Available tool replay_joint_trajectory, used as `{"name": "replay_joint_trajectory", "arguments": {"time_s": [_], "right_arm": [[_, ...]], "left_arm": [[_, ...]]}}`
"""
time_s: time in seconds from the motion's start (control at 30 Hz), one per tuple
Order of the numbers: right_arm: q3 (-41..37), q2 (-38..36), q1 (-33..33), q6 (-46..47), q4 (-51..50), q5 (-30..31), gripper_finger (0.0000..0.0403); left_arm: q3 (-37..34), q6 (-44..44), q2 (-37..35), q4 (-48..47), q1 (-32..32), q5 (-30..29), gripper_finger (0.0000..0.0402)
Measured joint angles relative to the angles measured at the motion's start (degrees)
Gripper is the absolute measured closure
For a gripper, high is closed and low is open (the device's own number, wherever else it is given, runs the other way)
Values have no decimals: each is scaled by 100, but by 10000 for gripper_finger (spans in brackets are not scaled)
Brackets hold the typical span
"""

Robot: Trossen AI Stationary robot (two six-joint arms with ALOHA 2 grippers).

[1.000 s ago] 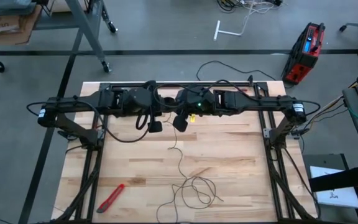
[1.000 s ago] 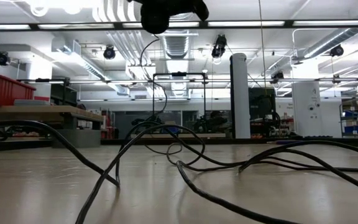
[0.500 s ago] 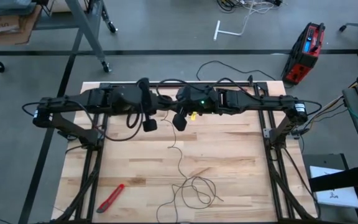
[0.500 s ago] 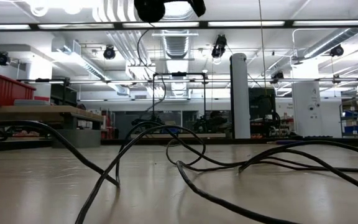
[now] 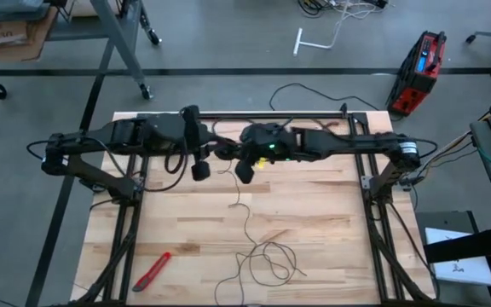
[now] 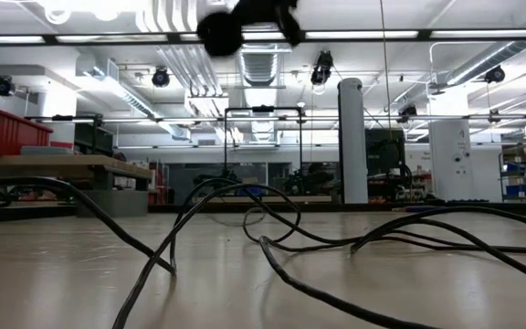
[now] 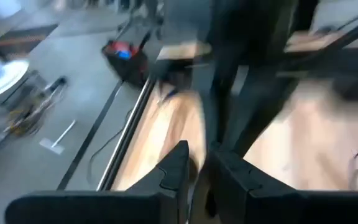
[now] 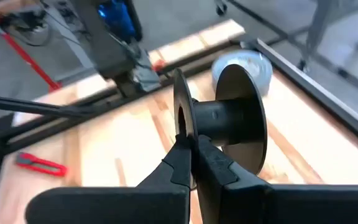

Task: Coil cords
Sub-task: Coil the black wire on the black spool

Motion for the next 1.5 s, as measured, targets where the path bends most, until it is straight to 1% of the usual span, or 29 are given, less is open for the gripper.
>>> {"name": "replay_joint_trajectory", "arguments": {"time_s": [0.1, 0.2, 0.3, 0.47, 0.6, 0.67, 0.77, 0.9, 0.97, 1.03, 1.1, 1.27, 1.37, 1.5], "right_arm": [[-154, -30, -20, 130, 20, -4, 402], [-249, -76, -20, 251, 148, -22, 402], [-353, -76, -18, 293, 299, -11, 402], [-716, -579, -75, 222, 989, 251, 402], [-1323, -1029, -202, 169, 2080, 241, 402], [-1640, -1229, -262, 161, 2843, 165, 402], [-2105, -1541, -338, 258, 3924, -81, 402], [-2555, -1628, -339, 376, 5334, -266, 402], [-2657, -1604, -333, 415, 5961, -365, 402], [-2708, -1606, -321, 481, 6350, -388, 402], [-2733, -1604, -323, 442, 6465, -413, 402], [-2737, -1598, -273, 284, 6450, -527, 402], [-2744, -1599, -256, 269, 6412, -544, 402], [-2759, -1599, -260, 269, 6219, -533, 402]], "left_arm": [[-6, -146, 40, 147, 2, 359, 341], [-18, -218, 30, 168, 6, 355, 336], [-13, -217, -115, 173, 26, 281, 330], [-19, -249, -508, 199, 50, -195, 319], [-20, -250, -956, 192, 59, -456, 310], [-26, -290, -1106, 196, 60, -547, 307], [-52, -546, -1189, 355, 59, -549, 302], [-85, -788, -1116, 820, 59, -543, 292], [-120, -799, -1031, 1060, 59, -403, 286], [-184, -801, -880, 1566, 59, -35, 278], [-319, -801, -772, 1918, 57, 214, 270], [-638, -1044, -614, 2428, 61, 218, 248], [-815, -1165, -612, 3001, 61, 384, 235], [-1010, -1385, -677, 3232, 66, 467, 220]]}}
